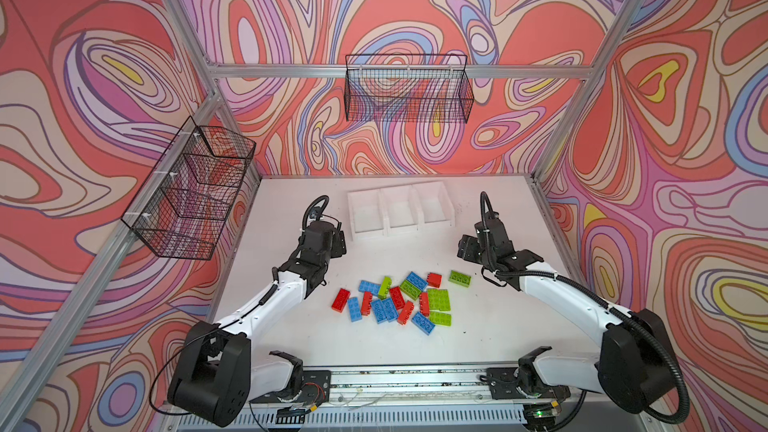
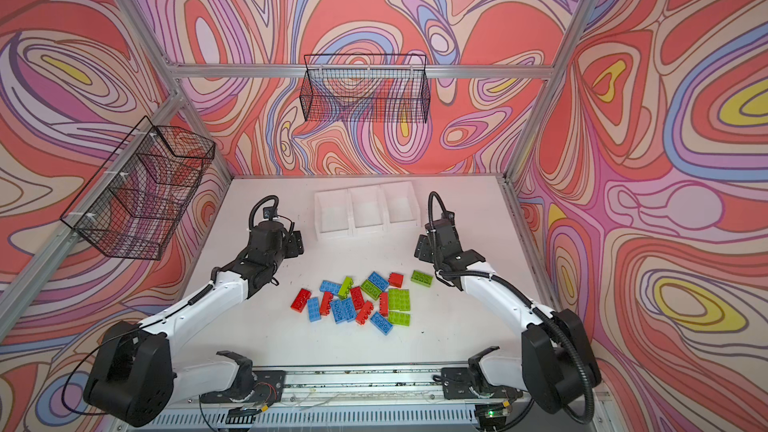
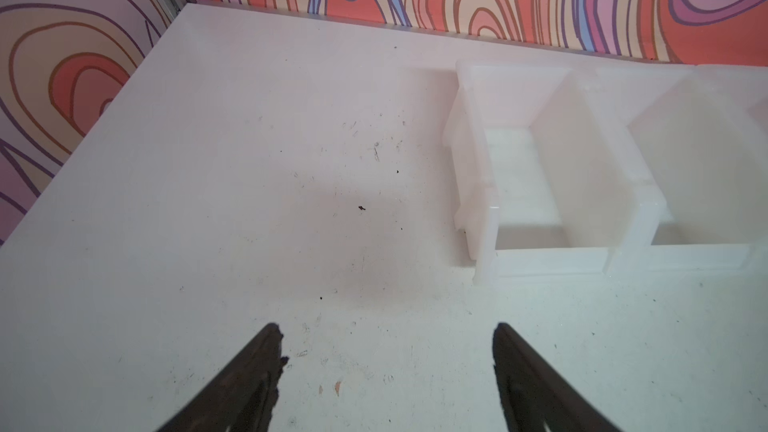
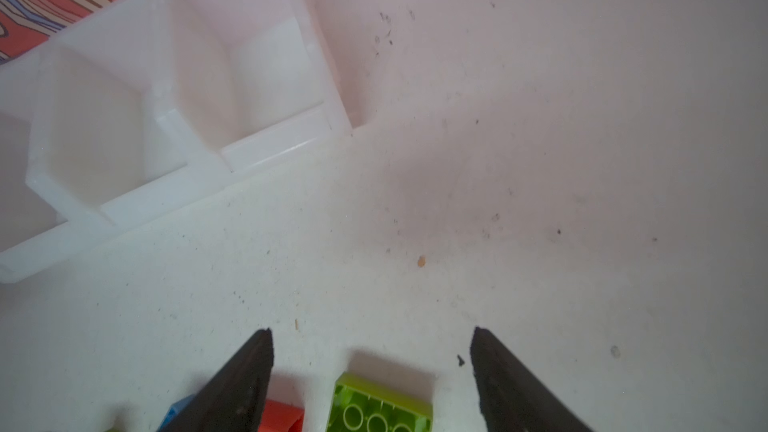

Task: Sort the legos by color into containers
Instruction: 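Grasp a lime-green brick with the right gripper while the left arm approaches the pile, then drop the lime-green brick in the farthest bin while the left gripper descends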

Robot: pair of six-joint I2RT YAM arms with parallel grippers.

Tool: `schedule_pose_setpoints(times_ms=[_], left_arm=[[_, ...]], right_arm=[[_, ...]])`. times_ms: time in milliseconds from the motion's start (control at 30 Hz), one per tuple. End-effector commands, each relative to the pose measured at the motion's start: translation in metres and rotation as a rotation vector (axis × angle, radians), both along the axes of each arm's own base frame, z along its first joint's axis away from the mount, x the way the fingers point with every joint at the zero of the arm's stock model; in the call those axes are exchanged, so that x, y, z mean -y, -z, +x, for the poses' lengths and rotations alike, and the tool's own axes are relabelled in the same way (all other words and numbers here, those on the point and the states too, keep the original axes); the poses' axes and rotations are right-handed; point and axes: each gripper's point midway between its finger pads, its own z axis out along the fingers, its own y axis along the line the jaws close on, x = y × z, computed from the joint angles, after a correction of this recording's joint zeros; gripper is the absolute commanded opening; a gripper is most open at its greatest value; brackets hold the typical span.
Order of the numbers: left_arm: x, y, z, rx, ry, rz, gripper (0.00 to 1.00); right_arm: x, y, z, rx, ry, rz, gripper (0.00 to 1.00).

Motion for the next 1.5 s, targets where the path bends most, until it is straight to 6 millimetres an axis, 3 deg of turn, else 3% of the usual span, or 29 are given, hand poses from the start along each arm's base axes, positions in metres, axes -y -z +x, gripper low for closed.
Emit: schedule_pose_setpoints(times_ms=[0,267,467,900,1267,1467], left_arm=[[0.004,0.004,-0.003,-0.051,-0.007,-0.035,0.82],[0.007,0.017,-0.008,-0.1,-0.014,-0.068,0.83],[0.009,0.027,-0.01,-0.126,-0.013,-0.082,0.83],[0.006,0.033,-0.013,-0.144,-0.029,-0.074,0.84],[0.004,0.033,-0.014,-0.145,-0.033,-0.07,0.84],[0.003,0.033,-0.016,-0.147,-0.037,-0.068,0.84]], right_arm=[[0.004,0.03,-0.033,-0.156,0.109,0.025,0.8],[-0.019,0.06,-0.053,-0.249,0.132,0.066,0.82],[-0.022,0.08,-0.059,-0.291,0.168,0.062,0.84],[-0.025,0.097,-0.051,-0.298,0.171,0.014,0.83],[-0.024,0.102,-0.052,-0.305,0.166,-0.031,0.66],[-0.023,0.089,-0.044,-0.281,0.149,-0.072,0.55]])
